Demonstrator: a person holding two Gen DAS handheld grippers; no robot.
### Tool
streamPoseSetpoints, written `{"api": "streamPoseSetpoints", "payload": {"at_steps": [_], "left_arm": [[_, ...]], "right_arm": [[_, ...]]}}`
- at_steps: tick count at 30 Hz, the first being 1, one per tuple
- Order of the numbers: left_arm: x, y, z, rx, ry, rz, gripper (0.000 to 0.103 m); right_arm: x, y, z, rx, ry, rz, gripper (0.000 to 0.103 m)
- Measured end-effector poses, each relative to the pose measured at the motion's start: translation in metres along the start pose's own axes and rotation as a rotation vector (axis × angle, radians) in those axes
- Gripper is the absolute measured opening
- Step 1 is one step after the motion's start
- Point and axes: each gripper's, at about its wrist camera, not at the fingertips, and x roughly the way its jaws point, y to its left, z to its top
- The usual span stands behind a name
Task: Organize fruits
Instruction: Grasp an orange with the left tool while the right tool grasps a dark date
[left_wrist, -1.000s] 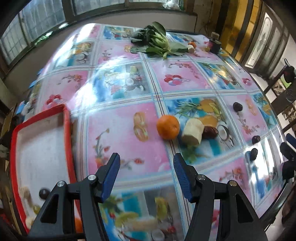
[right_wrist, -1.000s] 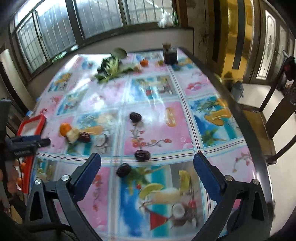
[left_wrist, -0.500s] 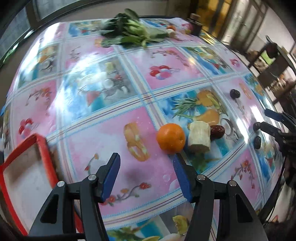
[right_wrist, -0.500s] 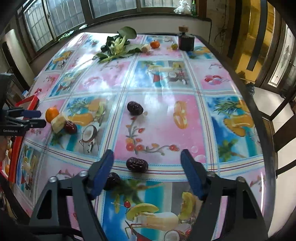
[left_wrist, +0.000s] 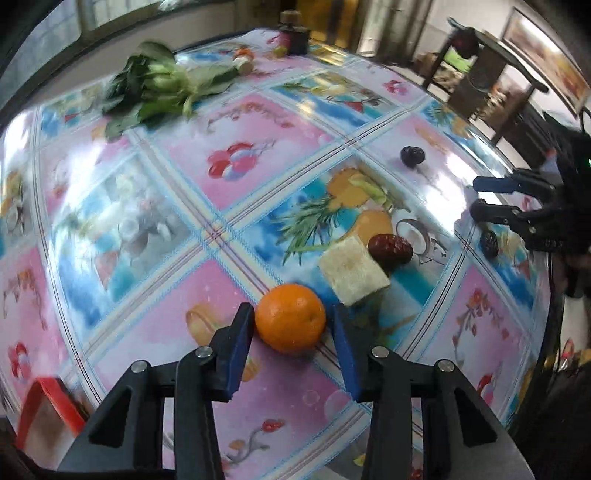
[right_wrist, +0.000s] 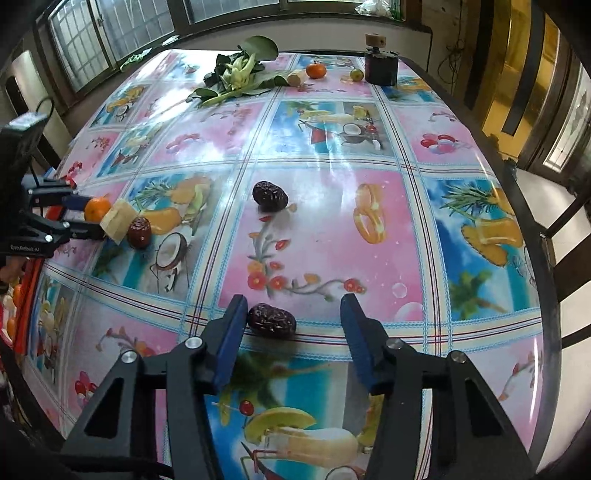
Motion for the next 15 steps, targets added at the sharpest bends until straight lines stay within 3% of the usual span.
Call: {"api": "streamPoseSetpoints", "payload": {"at_steps": [5,7,12,15], "left_arm": [[0.003,-0.001,0.009,0.016,-0.010,-0.005,0.035],[0.004,-0.003,0.010,0.023,-0.015,0.005,0.034],[0.003,-0.007,0.008,0.030,-0.020,0.034,0.033],[0.003,-0.009,0.007,0.032,-0.022,0.059,0.033]], "right_arm": [[0.001,0.005,0.000,-0.028,-0.003,-0.032,0.053],[0.001,0.008,-0.001,-0.044,-0.003,-0.060,0.049],[0.000,0.002,-0.001,-0.030,-0.008,-0.083,0.027],[-0.001,0.002,-0.002,-0.035,-0.015,-0.088,0.027]]}}
